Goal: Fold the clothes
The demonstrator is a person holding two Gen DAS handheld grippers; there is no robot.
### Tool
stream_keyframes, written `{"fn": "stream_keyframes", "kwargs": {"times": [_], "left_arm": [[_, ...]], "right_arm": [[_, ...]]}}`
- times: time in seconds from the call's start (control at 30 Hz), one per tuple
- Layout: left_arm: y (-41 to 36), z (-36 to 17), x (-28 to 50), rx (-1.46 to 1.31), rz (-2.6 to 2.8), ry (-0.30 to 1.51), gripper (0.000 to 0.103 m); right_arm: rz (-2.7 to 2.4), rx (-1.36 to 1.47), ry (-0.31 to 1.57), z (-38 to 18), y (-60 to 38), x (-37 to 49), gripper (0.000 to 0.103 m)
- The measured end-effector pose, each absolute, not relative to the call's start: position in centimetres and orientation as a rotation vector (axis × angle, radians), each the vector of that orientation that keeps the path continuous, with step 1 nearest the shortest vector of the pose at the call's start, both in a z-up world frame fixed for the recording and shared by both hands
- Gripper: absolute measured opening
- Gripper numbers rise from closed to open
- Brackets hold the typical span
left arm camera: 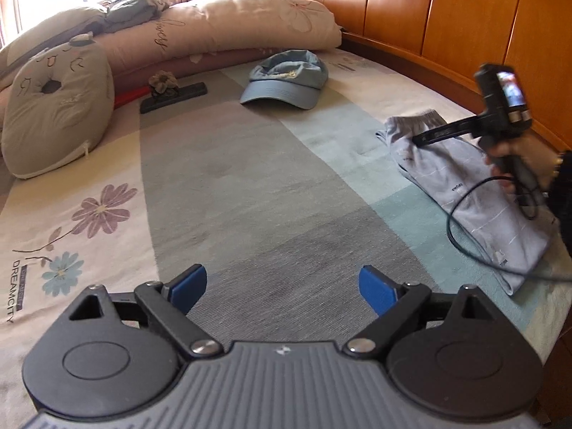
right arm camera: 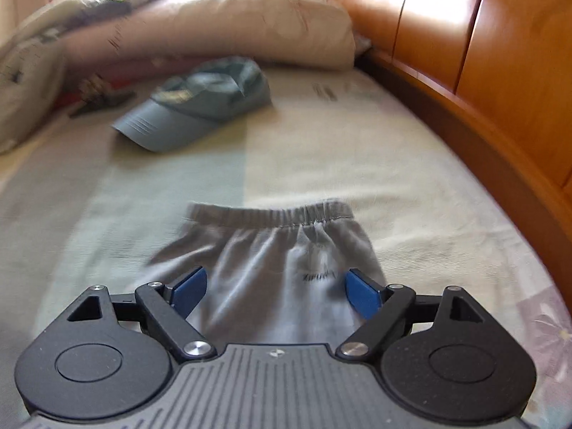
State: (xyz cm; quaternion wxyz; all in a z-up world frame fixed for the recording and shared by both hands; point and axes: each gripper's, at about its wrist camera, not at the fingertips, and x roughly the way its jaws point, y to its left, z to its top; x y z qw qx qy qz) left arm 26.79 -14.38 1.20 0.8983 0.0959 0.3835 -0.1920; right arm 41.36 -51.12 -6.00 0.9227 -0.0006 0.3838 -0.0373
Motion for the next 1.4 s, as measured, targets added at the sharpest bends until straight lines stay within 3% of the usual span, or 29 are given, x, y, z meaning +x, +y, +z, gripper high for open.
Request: {"fn": "stream_keyframes", "kwargs": {"times": [0.03, 0.4, 0.6, 0.9, 1.07, 1.2, 1.4], "left_arm": [[-14.1, 1.3, 26.6, 0.196, -0.394, 0.794, 0.092], [-11.2, 1.3, 26.8, 0.121, -0.359, 0.765, 0.095], [-11.3, 0.9, 26.7, 0.097, -0.431, 0.761, 0.095], [-11.0, 0.2, 26.3, 0.099, -0.567, 0.748, 0.095], [-9.1, 0.0, 25.4, 0.119, -0.643, 0.772, 0.095], [-6.8, -0.7, 24.4, 0.155, -0.682, 0.854, 0.095], [-3.2, -1.1, 22.1, 0.218, -0.756, 0.882, 0.095]], "right_arm": [[-0.081, -0.007, 0.791, -6.5, -51.2, 41.8, 0.095], [0.035, 0.044, 0.762, -2.0, -49.6, 32.6, 0.095], [0.004, 0.005, 0.762, -3.3, -46.0, 26.2, 0.094], [-0.038, 0.175, 0.822, -5.0, -42.9, 19.0, 0.095], [-0.069, 0.193, 0.735, -2.9, -40.5, 18.6, 0.099], [-0.147, 0.238, 0.861, -5.6, -38.9, 20.1, 0.099], [-0.194, 0.18, 0.804, -3.8, -34.9, 18.7, 0.102]]}}
